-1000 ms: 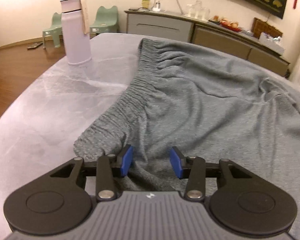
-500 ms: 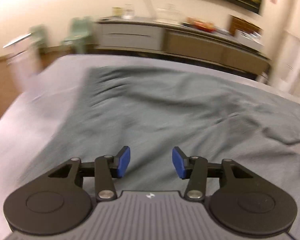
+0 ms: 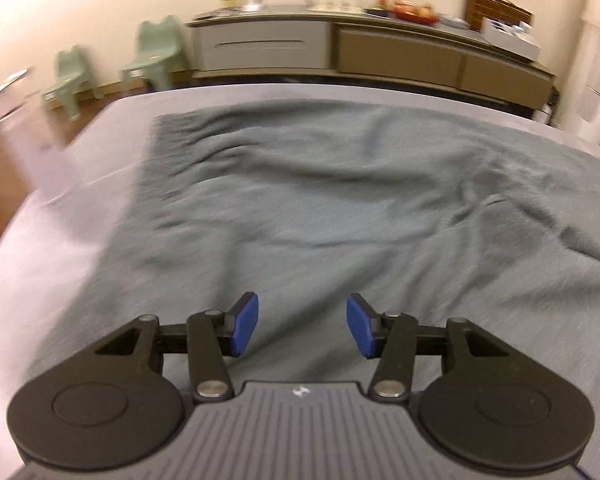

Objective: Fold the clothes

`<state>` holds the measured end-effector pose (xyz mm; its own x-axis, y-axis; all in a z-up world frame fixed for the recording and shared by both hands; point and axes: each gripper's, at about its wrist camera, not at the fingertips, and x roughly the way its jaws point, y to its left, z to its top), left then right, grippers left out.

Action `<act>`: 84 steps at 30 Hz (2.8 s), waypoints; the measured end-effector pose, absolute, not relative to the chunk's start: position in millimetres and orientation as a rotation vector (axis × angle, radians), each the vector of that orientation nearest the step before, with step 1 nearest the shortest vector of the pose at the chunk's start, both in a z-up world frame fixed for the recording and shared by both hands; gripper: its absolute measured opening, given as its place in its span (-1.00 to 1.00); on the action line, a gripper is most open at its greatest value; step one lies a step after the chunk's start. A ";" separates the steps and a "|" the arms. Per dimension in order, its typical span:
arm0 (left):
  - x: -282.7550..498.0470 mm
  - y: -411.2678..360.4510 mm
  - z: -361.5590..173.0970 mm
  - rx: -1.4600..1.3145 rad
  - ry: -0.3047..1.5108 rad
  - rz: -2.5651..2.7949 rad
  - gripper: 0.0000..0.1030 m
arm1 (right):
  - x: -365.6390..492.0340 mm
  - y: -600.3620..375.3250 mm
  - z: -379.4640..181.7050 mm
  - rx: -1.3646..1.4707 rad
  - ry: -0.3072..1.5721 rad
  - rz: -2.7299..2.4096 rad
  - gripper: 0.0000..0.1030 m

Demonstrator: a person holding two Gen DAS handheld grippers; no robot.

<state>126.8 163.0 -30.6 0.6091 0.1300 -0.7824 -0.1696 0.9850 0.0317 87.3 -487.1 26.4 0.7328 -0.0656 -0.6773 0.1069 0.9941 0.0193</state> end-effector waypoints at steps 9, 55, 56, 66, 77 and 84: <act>72.9 217.6 -24.3 -0.096 0.896 0.283 -0.02 | -37.7 -523.2 -8.3 -0.013 0.934 -0.001 -0.08; 51.2 195.8 -43.4 -0.145 0.942 0.404 -0.09 | 178.3 -509.7 -51.7 -0.042 0.866 -0.244 0.09; 51.3 199.7 -38.3 -0.166 0.928 0.398 -0.08 | 172.6 -506.0 -45.8 -0.057 0.853 -0.263 0.05; 126.6 231.2 -46.1 -0.101 0.970 0.451 -0.19 | 79.2 -473.7 -60.8 0.179 0.844 -0.067 0.02; 70.7 214.9 -15.2 -0.108 0.876 0.339 -0.10 | 61.4 -488.7 -58.3 0.148 0.805 -0.201 0.15; 31.6 214.7 -50.9 -0.090 0.957 0.366 -0.16 | 53.3 -483.3 -66.3 0.127 0.851 -0.187 0.19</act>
